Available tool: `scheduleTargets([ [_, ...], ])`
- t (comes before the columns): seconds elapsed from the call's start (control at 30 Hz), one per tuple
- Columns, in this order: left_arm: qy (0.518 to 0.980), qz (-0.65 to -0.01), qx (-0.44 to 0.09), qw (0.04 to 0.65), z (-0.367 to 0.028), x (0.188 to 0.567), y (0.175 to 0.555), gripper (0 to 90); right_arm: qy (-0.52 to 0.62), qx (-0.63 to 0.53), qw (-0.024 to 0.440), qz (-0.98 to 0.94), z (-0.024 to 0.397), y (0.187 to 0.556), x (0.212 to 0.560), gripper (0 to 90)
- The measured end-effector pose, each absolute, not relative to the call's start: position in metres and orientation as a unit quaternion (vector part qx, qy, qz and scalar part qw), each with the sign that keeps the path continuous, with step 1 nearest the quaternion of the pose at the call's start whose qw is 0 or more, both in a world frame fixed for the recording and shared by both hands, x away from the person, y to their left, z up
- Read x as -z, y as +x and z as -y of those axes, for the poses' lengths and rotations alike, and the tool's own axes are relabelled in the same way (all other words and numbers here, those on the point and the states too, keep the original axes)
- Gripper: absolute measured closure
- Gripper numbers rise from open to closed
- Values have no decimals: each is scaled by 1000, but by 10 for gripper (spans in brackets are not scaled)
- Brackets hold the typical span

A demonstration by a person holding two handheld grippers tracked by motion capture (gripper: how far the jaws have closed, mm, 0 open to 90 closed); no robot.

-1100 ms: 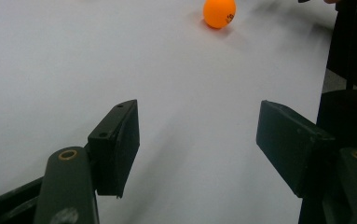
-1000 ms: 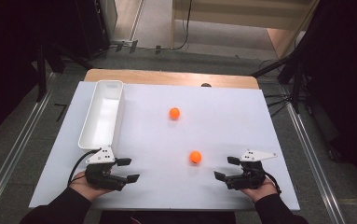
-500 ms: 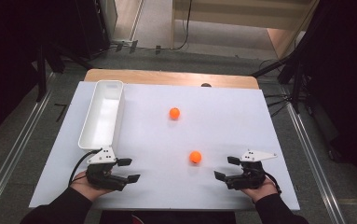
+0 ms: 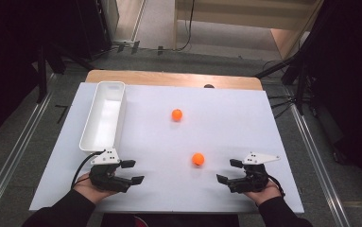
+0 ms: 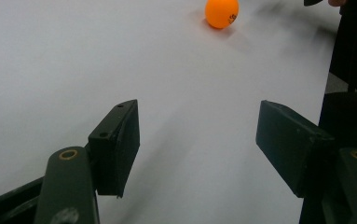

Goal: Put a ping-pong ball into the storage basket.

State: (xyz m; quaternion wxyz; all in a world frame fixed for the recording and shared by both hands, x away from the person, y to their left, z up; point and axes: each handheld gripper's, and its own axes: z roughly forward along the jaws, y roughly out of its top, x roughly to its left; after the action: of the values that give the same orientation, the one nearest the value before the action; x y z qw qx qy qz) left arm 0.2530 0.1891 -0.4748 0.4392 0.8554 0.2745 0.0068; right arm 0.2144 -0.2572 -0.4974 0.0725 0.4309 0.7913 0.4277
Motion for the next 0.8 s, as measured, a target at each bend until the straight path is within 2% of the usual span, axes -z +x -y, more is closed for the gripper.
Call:
scheduleTargets([
  [0.27,858,-263,-9,442,-184,473,253,309,428,-427,69,-794,256,215,497,132],
  [0.8,842,-280,-11,460,-176,466,256,282,428,-420,79,-796,257,215,498,132],
])
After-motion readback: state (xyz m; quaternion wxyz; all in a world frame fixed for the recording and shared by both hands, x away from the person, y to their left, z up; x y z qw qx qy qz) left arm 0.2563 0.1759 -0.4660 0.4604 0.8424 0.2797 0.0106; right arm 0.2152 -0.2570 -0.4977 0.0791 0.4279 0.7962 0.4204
